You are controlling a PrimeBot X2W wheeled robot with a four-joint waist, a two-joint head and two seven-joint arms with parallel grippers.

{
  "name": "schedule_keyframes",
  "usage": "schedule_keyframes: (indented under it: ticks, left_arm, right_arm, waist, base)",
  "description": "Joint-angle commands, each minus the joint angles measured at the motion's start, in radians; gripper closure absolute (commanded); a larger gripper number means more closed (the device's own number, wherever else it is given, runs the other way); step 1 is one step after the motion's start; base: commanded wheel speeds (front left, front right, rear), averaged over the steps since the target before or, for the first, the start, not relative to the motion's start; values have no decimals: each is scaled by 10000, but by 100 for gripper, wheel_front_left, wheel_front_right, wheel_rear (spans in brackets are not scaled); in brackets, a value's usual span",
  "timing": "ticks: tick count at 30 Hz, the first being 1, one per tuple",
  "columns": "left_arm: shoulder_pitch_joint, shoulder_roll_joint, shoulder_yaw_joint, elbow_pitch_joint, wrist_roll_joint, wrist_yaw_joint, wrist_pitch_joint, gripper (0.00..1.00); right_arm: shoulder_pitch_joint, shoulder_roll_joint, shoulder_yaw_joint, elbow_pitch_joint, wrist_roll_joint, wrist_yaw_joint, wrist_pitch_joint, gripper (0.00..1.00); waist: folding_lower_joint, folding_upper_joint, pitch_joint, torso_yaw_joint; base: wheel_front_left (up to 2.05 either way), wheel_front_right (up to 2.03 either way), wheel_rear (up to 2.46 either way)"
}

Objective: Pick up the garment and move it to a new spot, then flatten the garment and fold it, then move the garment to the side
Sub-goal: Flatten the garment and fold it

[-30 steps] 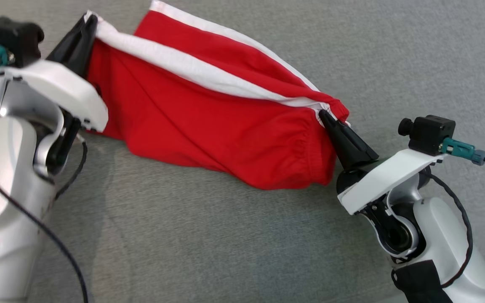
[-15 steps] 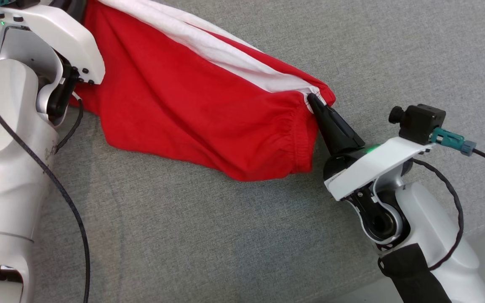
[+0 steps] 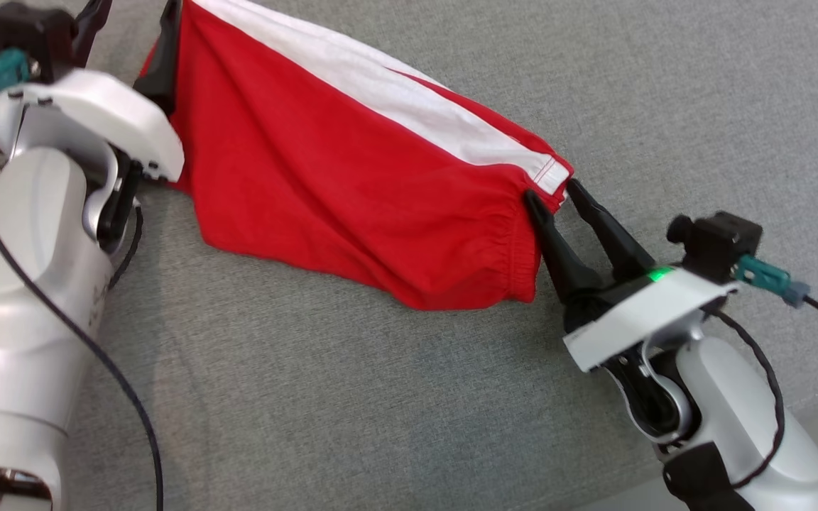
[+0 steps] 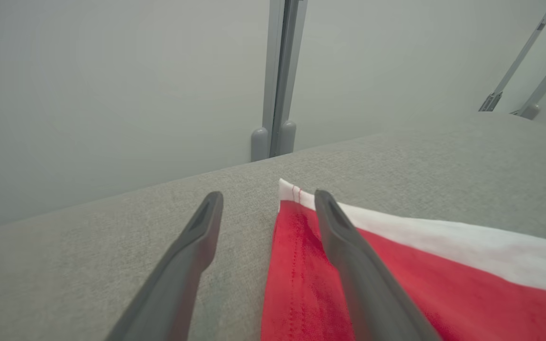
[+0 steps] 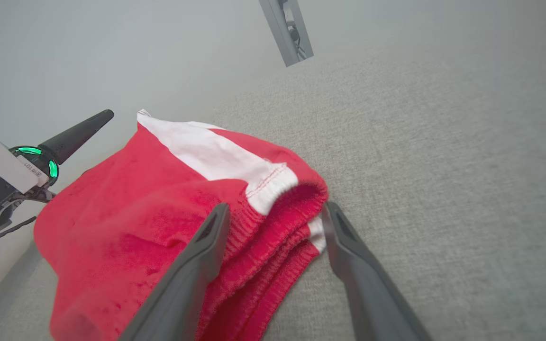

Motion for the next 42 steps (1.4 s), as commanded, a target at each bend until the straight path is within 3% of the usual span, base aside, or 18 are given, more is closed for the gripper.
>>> schedule_keyframes:
  ticks: [1, 6, 17, 24, 32, 42]
  left_arm:
    - [139, 89, 43, -93, 61, 76, -103, 0]
    - [1274, 278, 298, -1270, 78, 572, -633, 0]
    - [4779, 696, 1108, -5917, 311, 2287, -743, 0]
    - [6492, 863, 1045, -7704, 488, 2994, -472, 0]
    - [7469, 939, 874, -8519, 463, 3360, 19, 0]
    - [7501, 1019, 780, -8639, 382, 3342, 277, 0]
  right_arm:
    - [142, -111, -80, -54, -113, -3, -92, 0]
    - [845, -196, -774, -655, -1119, -1, -599, 0]
    - [1606, 129, -2874, -2039, -3918, -3, -1413, 0]
    - [2105, 306, -3360, -1877, -4806, -3, -1453, 0]
    - [2557, 468, -3698, -1612, -4904, -3, -1473, 0]
    - [2384, 562, -3760, -1476, -4902, -3, -1488, 0]
  waist:
    - [-1, 0, -144, 111]
    - [-1, 0, -555, 458]
    - [-1, 0, -1511, 1102]
    - [-1, 0, -1982, 1344]
    - [-1, 0, -2135, 1365]
    - [-1, 0, -2115, 1344]
  base:
    - [0, 0, 0]
    - [0, 0, 0]
    - [0, 0, 0]
    - [0, 0, 0]
    - [0, 0, 0]
    - [0, 0, 0]
